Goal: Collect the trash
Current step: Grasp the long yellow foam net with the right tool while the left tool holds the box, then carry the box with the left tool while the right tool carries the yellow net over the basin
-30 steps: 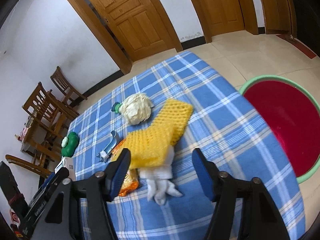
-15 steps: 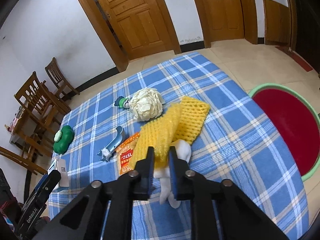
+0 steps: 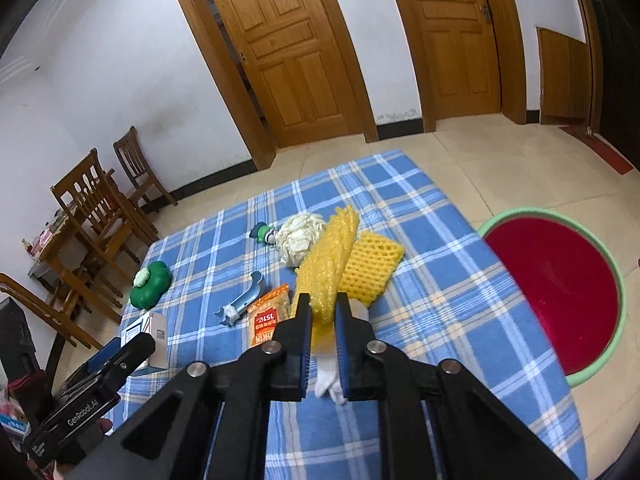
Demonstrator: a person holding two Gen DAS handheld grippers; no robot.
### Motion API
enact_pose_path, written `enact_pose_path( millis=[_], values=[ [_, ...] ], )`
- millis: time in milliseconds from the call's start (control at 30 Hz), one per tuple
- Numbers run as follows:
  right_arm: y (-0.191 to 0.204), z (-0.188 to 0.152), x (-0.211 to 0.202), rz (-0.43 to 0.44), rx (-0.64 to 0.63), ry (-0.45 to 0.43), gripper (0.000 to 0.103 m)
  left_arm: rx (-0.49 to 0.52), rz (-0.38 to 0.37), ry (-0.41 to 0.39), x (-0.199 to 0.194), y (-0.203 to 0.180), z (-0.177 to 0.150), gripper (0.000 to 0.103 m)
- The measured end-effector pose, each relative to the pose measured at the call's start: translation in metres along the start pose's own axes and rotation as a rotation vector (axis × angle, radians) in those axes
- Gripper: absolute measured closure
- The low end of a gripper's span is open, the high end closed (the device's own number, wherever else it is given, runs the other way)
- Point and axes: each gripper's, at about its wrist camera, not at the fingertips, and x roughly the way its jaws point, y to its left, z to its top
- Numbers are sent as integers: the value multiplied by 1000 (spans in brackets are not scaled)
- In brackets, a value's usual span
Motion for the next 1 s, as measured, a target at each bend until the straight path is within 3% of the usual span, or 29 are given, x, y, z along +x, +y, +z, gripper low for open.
enact_pose_path(
  millis=[567, 1000],
  values=[
    [-54, 6, -60, -13, 56, -117, 90, 92, -85, 18, -10, -73, 6, 12],
    [-113, 3, -80, -57, 139, -156, 90, 163, -157, 55, 2, -136, 12, 12]
  ],
)
